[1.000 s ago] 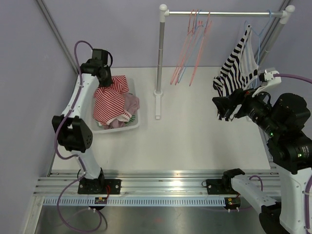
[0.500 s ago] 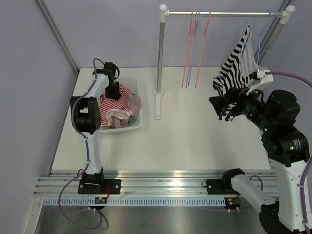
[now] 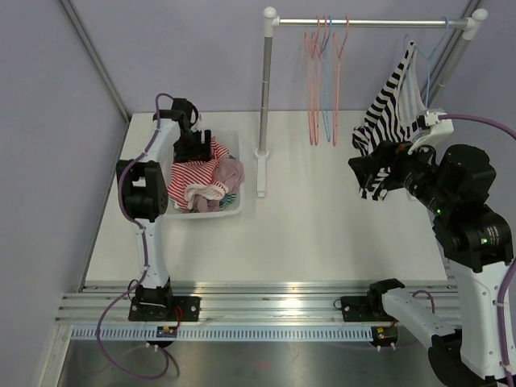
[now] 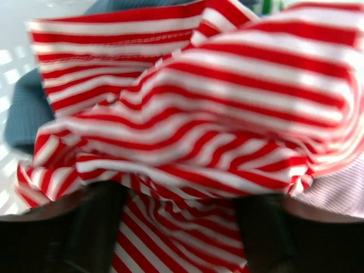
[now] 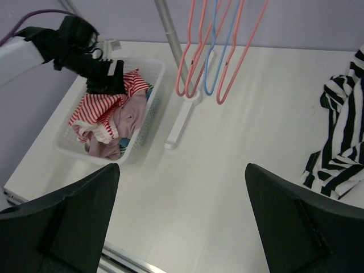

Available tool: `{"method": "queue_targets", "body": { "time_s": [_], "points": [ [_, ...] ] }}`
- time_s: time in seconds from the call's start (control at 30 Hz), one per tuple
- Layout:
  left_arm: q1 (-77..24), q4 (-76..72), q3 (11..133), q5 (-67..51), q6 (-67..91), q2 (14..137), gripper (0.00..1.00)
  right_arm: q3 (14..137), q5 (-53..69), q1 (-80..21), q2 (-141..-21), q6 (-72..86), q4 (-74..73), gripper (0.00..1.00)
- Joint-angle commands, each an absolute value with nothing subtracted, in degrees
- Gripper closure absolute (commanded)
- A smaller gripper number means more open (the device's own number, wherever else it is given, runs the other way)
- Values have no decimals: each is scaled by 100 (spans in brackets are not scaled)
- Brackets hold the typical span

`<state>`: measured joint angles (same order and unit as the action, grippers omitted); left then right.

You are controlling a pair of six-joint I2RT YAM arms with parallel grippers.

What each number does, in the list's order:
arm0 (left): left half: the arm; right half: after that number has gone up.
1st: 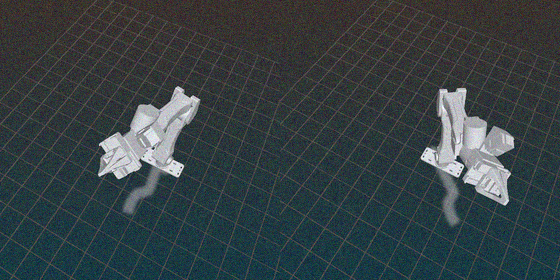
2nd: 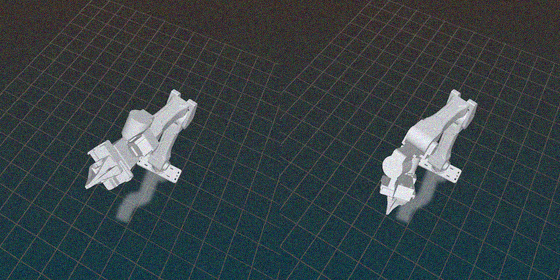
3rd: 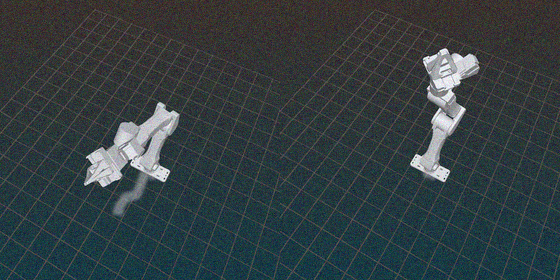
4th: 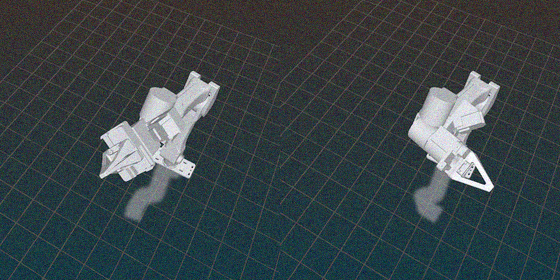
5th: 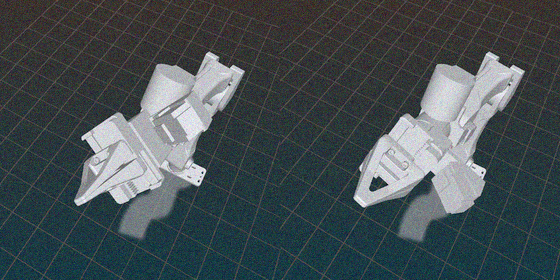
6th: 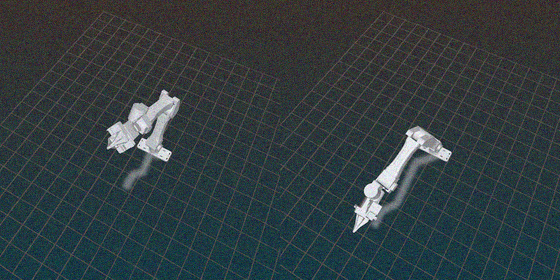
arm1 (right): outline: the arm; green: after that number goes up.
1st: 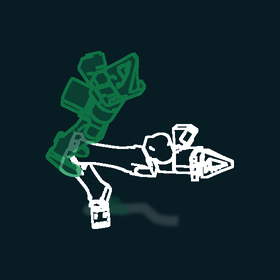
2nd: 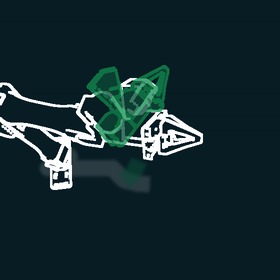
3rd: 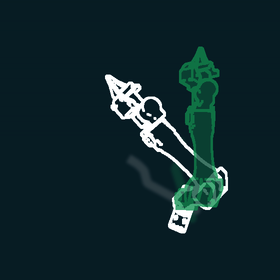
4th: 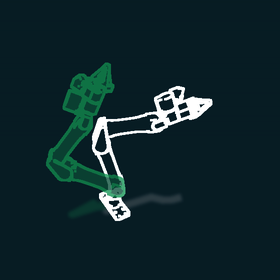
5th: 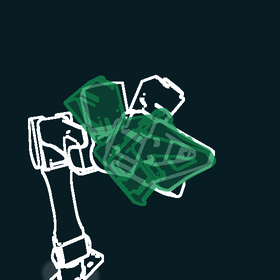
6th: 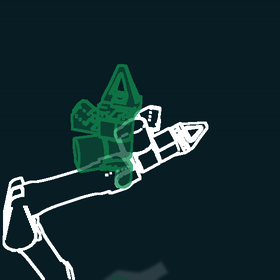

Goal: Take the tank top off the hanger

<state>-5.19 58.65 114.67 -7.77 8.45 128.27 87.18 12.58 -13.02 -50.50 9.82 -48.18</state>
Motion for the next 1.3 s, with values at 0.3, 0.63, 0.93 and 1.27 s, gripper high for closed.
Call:
{"method": "queue_targets", "body": {
  "time_s": [0.3, 0.63, 0.93, 1.27],
  "points": [
    [-281, 5423, 10978, -1160, 1230, 10021, 1, 9914, -1307, -1292, -5756, 800, -5256, 0],
    [-571, 4773, 8786, -379, 1678, 6894, 1, 10502, -2769, -1099, -6766, 62, -4632, 0],
    [-615, 3780, 6066, -589, 1995, 3669, 1, 11425, -1521, -90, -8059, 97, -4281, 1],
    [-887, 3489, 4791, -308, 1758, 2795, 1, 12752, -28, 1080, -9587, 62, -4895, 8]
  ]
}}
